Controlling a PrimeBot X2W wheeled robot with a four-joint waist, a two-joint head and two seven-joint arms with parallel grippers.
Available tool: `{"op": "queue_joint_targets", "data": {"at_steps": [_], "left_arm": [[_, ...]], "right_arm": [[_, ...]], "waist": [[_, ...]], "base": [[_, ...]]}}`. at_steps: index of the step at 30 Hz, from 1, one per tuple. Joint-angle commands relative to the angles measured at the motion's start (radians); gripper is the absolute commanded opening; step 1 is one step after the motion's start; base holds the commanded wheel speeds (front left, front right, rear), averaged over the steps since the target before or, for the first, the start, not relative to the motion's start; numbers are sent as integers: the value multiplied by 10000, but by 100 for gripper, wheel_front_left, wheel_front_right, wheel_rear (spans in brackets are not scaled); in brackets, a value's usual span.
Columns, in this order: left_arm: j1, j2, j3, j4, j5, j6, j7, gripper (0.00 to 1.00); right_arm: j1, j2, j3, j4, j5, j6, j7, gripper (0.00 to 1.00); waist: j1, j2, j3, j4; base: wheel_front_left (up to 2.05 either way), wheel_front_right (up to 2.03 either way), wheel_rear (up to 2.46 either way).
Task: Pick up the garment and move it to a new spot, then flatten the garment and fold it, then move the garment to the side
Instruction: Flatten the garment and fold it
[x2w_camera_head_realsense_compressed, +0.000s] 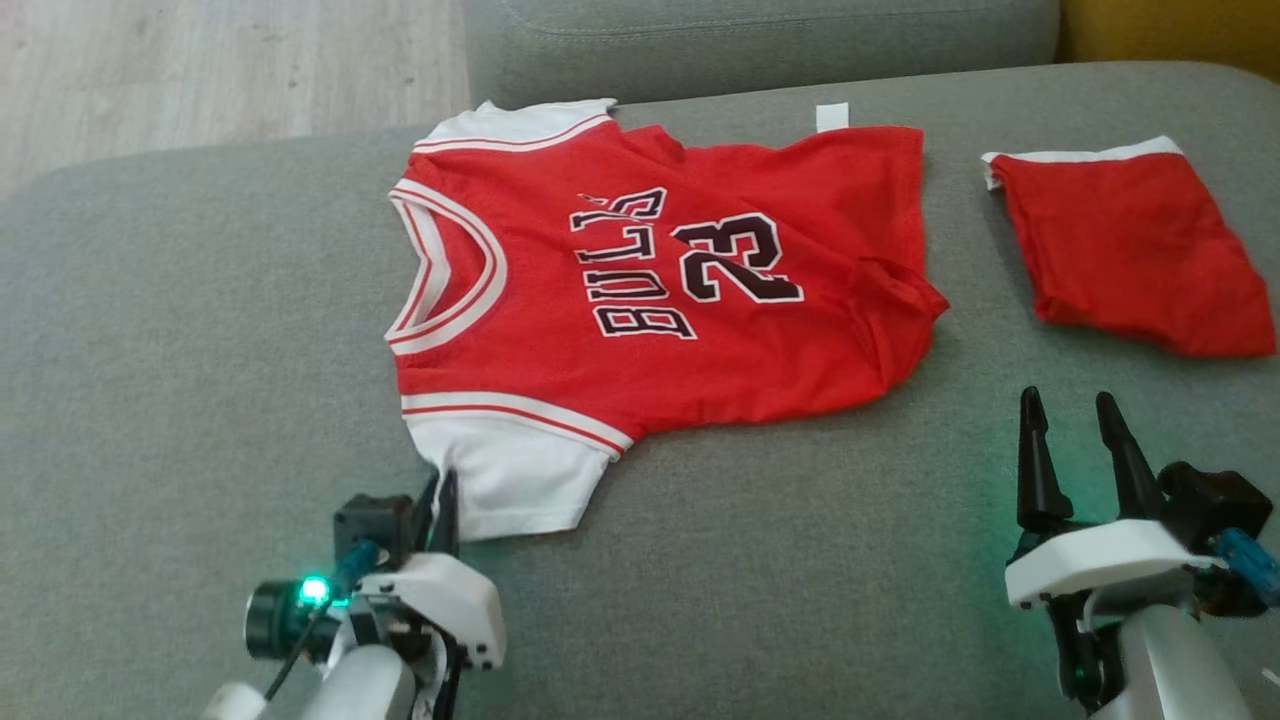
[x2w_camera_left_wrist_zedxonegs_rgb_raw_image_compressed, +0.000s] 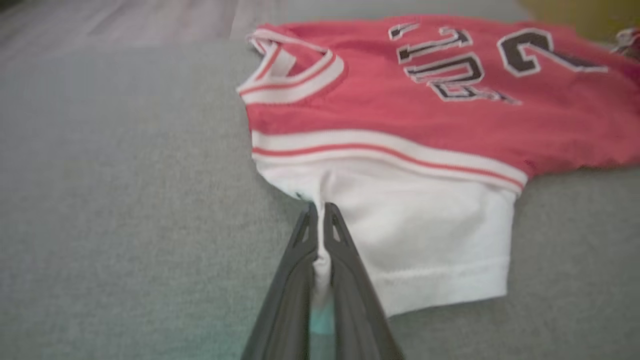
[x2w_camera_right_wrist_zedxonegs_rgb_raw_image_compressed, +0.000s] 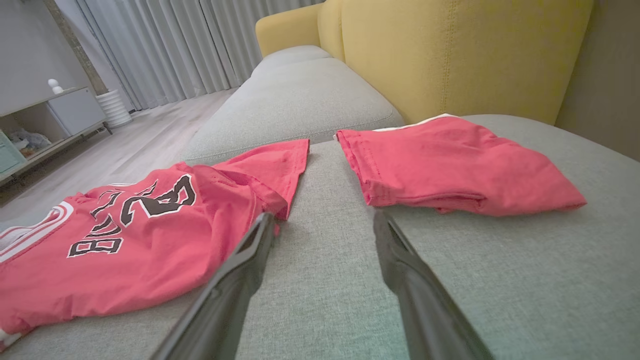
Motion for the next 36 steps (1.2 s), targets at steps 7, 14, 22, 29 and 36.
{"op": "queue_joint_targets", "data": {"at_steps": [7, 14, 22, 29, 36], "left_arm": [[-539, -7, 672, -1249, -113, 105, -1657, 0], [-593, -64, 590, -1525, -105, 123, -2105, 0], [-694, -72, 353, -1540, -46, 82, -2065, 0], [-801, -55, 237, -1511, -41, 65, -2060, 0], [-851, -32, 127, -1470, -65, 36, -2031, 0]], "right_arm": [[-703, -39, 376, -151, 25, -7, 187, 100], [-1493, -39, 746, 503, 415, -7, 722, 100], [-2451, -39, 1054, 1897, 1201, -7, 1013, 100], [-3069, -39, 1193, 2785, 1516, -7, 676, 100], [-3427, -39, 1441, 3437, 1836, -7, 502, 0]], "waist": [[0, -1, 18, 308], [0, -1, 198, 521], [0, -1, 428, 709], [0, -1, 548, 795], [0, -1, 621, 822]], "base": [[0, 0, 0], [0, 0, 0], [0, 0, 0], [0, 0, 0], [0, 0, 0]]}}
